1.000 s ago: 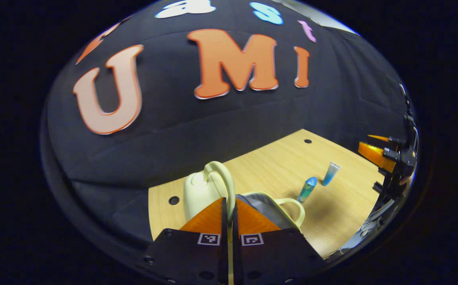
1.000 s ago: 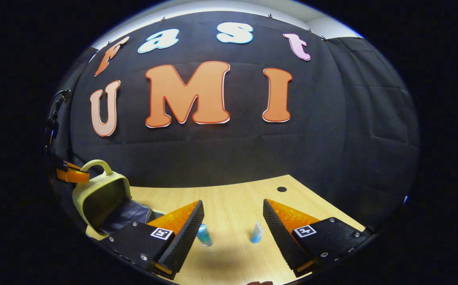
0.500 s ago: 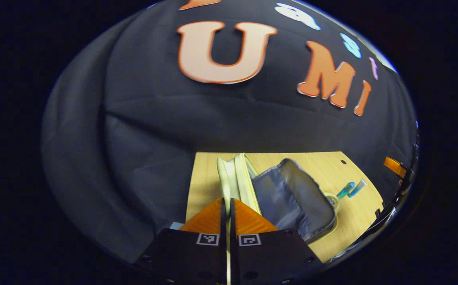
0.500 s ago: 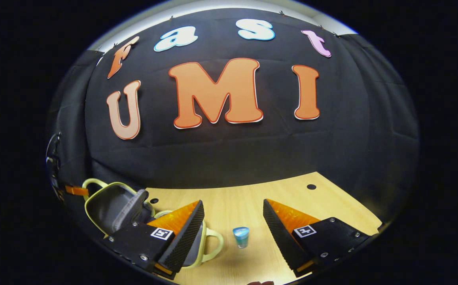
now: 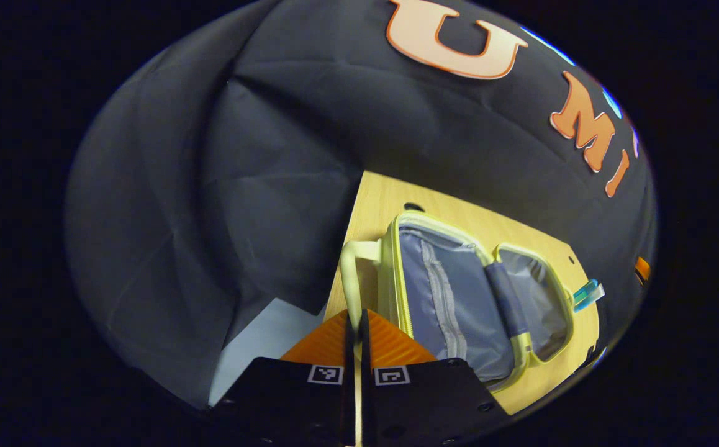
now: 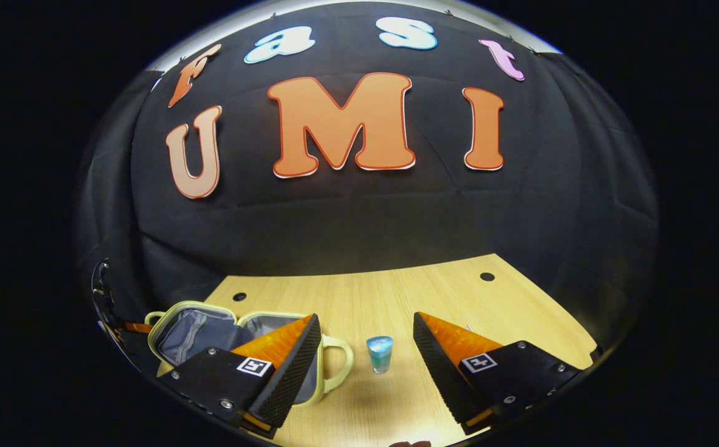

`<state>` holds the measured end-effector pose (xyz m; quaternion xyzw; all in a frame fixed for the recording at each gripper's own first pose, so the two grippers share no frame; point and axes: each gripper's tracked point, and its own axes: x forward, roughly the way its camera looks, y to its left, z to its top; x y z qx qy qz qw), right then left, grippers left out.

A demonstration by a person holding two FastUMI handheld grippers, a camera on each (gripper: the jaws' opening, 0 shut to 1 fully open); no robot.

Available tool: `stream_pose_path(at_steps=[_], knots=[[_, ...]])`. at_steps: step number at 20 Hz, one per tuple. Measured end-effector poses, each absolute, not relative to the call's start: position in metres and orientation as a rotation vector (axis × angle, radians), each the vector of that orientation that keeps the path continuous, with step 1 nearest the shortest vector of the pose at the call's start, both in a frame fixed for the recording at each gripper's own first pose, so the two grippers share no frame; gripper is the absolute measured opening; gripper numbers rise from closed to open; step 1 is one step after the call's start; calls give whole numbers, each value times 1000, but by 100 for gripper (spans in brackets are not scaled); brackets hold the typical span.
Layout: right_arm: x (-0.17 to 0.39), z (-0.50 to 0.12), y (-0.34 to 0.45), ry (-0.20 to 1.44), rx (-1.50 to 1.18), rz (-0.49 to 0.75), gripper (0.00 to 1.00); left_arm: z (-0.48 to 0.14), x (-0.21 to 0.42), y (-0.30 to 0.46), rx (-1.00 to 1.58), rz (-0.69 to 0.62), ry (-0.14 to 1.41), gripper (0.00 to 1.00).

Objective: First open the suitcase, pack the skin care products into it, and then close the suitcase.

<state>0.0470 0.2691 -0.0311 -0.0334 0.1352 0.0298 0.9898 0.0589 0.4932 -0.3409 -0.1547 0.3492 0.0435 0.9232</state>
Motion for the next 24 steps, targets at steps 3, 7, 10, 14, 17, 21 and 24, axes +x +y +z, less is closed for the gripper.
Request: stream_pose_path(at_steps=[3,7,10,14,17,21,24], knots=[[43,-37,258,289,-72,37,95,-364,46,503,-255,112,758,18],[39,-41,244,301,-65,18,95,-360,44,521,-175,188,753,67],[36,-42,234,297,-70,8,95,-330,46,523,-132,227,683,97],[37,-39,221,279,-81,11,95,-264,54,493,-22,241,561,97],[40,-41,206,269,-97,20,95,-215,63,445,51,226,488,97],[49,-49,183,282,-100,58,96,-169,92,334,84,144,393,96],[58,-53,159,289,-108,84,95,-148,104,243,69,69,345,96]])
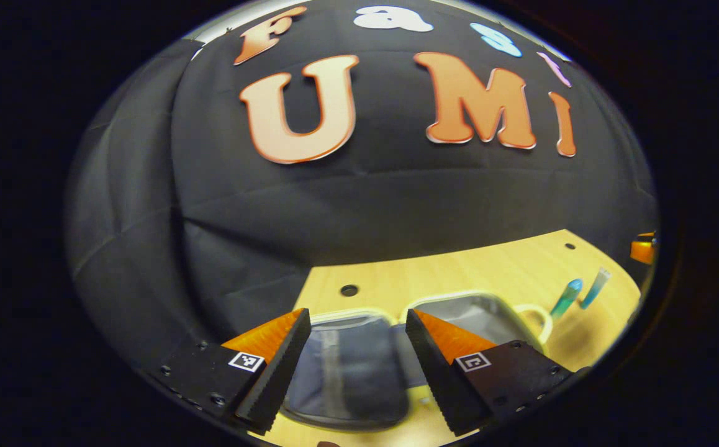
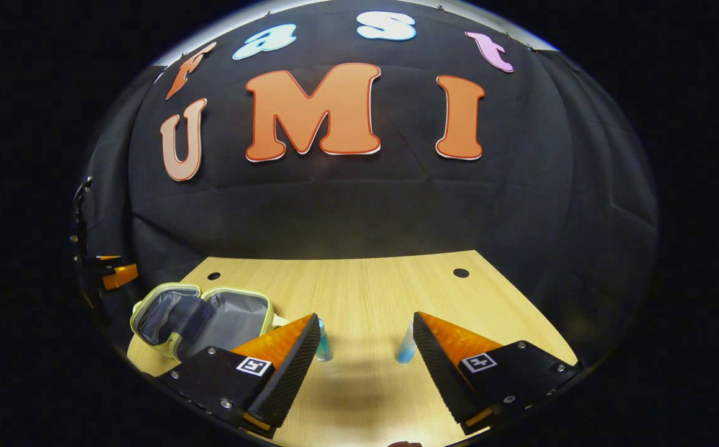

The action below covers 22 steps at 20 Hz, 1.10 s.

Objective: First open the suitcase, pack the skin care products into it, and then close the suitcase.

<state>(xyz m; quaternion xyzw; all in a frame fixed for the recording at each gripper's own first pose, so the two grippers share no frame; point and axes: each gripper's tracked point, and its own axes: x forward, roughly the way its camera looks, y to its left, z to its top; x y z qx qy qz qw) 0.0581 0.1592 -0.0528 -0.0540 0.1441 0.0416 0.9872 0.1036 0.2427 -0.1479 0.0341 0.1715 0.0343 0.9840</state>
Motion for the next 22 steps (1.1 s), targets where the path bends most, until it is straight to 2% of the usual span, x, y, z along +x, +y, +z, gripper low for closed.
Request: stream_pose_path(at_steps=[4,12,22], knots=[[72,-61,132,313,-98,117,95,-144,106,126,21,-27,298,96],[85,-87,84,364,-125,170,95,-205,107,-55,43,-176,360,95],[81,-116,25,434,-113,134,95,-284,127,-114,95,-176,499,96]])
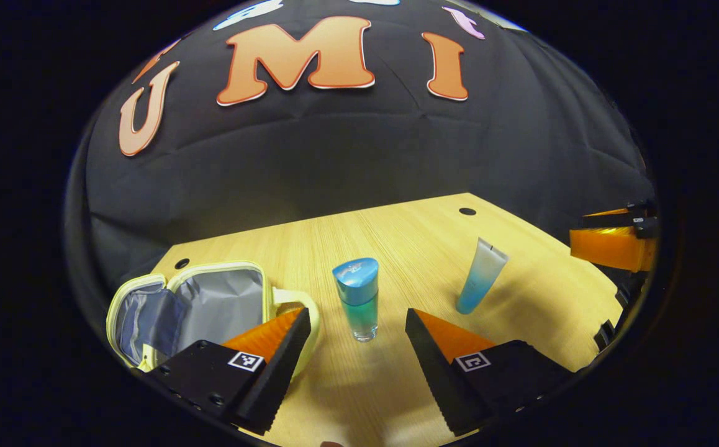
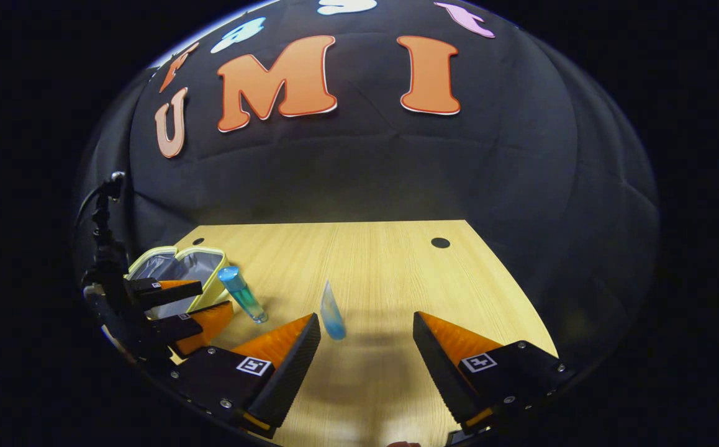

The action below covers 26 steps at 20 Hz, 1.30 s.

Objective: First open the suitcase, pack the skin care products into it, and then close the suitcase.

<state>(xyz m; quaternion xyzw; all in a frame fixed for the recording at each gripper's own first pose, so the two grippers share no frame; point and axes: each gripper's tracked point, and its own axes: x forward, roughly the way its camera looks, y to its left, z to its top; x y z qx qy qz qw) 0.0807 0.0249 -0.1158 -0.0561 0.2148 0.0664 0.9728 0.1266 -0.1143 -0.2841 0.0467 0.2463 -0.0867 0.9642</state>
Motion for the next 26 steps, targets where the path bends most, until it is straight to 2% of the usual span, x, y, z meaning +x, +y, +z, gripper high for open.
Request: stream_pose_path(at_steps=[8,10,13,16,26], knots=[[82,-132,-3,474,-109,88,96,-325,158,-118,128,-122,547,96],[82,-134,-7,478,-114,79,96,-329,164,-121,132,-120,548,92],[77,-139,-11,490,-111,72,96,-332,174,-121,138,-107,538,53],[73,-142,-10,493,-122,76,96,-328,170,-121,112,-106,535,49],[79,-167,24,532,-148,139,96,-319,152,-125,55,-135,528,49]])
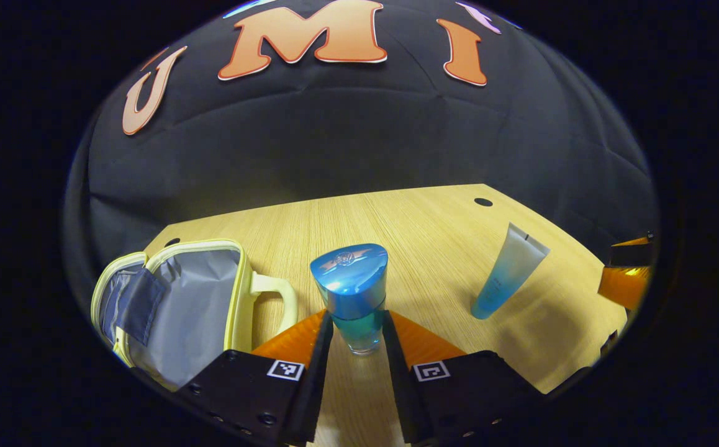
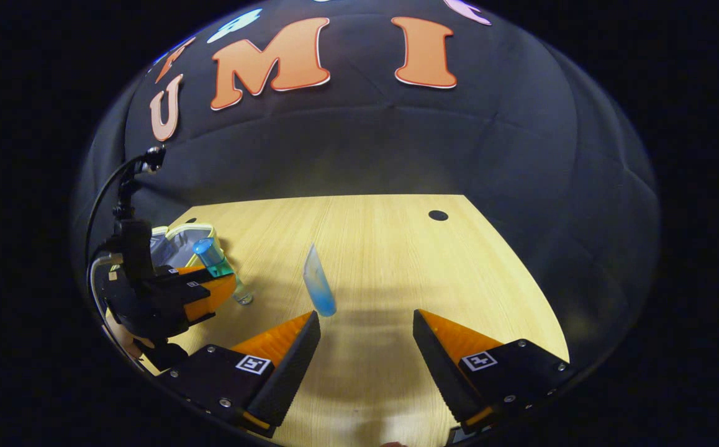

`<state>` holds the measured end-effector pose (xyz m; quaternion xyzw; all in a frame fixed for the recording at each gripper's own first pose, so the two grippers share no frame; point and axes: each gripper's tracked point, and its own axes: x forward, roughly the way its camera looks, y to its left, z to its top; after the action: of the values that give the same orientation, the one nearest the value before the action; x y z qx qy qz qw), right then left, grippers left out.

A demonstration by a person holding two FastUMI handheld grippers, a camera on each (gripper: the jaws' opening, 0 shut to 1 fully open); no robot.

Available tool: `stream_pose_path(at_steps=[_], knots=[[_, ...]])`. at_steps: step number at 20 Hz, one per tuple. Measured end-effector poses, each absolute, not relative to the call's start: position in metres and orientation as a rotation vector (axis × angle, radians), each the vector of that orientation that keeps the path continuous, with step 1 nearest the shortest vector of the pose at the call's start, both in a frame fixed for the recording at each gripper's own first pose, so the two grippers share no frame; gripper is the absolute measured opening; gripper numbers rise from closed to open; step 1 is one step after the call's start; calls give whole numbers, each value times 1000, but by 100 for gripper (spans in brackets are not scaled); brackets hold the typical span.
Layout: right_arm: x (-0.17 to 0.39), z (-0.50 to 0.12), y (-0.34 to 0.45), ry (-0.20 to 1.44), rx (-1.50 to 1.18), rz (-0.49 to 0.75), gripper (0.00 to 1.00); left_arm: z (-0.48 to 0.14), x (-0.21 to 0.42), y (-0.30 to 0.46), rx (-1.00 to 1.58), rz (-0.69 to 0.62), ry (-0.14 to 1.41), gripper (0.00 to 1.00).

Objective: First open the suitcase, pack the skin care products into it, and then close the suitcase.

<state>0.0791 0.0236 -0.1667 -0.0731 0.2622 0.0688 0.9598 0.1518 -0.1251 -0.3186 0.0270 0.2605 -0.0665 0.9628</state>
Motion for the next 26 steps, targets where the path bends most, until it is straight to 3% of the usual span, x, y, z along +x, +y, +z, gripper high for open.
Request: stream_pose_path(at_steps=[11,16,20,21,22,26], knots=[[119,-207,62,595,-175,188,96,-269,126,-123,7,-186,495,49],[140,-221,86,596,-189,217,89,-241,113,-95,-18,-161,482,48],[157,-228,94,600,-167,205,80,-224,103,-58,0,-123,476,49],[160,-230,96,601,-159,203,70,-221,101,-50,-3,-119,474,49],[162,-233,97,607,-163,190,72,-218,99,-42,-11,-118,474,49],[164,-243,94,636,-166,138,47,-213,95,-9,-32,-117,489,49]])
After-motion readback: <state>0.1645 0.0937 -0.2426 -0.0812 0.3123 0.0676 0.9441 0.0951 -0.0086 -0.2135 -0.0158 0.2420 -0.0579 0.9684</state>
